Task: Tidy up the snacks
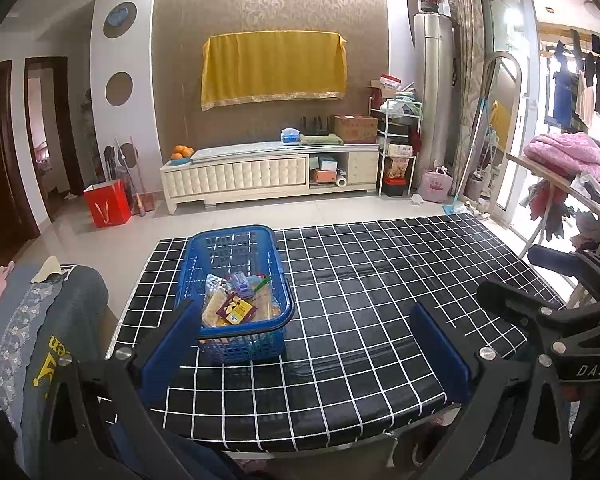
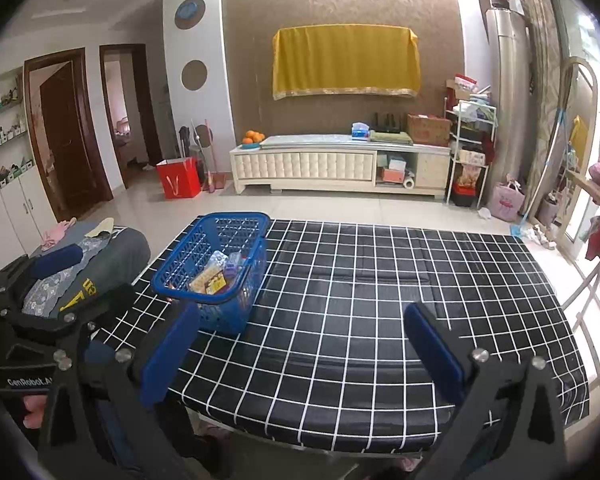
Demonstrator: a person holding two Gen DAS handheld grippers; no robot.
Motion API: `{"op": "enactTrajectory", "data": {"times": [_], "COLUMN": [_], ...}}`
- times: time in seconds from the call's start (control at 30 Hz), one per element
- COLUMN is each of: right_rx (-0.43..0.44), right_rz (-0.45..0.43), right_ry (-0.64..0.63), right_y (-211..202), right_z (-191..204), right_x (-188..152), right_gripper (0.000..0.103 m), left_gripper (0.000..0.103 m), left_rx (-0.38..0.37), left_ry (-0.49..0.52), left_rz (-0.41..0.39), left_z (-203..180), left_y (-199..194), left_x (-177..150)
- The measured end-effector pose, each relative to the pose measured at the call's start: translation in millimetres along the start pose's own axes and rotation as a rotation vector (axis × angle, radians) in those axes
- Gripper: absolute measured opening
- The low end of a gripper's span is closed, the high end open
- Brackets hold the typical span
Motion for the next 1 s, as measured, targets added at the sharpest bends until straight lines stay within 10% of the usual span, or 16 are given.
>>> {"op": "enactTrajectory", "data": {"times": [1.0], "right_rx": [-0.018], "right_rz": [-0.008], "right_ry": [0.009], "right_y": [-2.8], "right_z": [-4.3], "right_x": [-0.7], "right_gripper": [0.103], "left_gripper": [0.103], "left_rx": [-0.026], "left_ry": [-0.033], "left_rz": [-0.007], "left_z": [2.1], "left_y": [-1.6], "left_x": [1.8]}}
Point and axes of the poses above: each gripper's, at about its wrist camera, not at the fingertips, and y roughly the way its jaws point, z to its left, x to its top, the point moved 2 cm from there along y, roughly the way its jaws point, and after that the axes turned 7 degrees about -z, right-handed, at the moved point
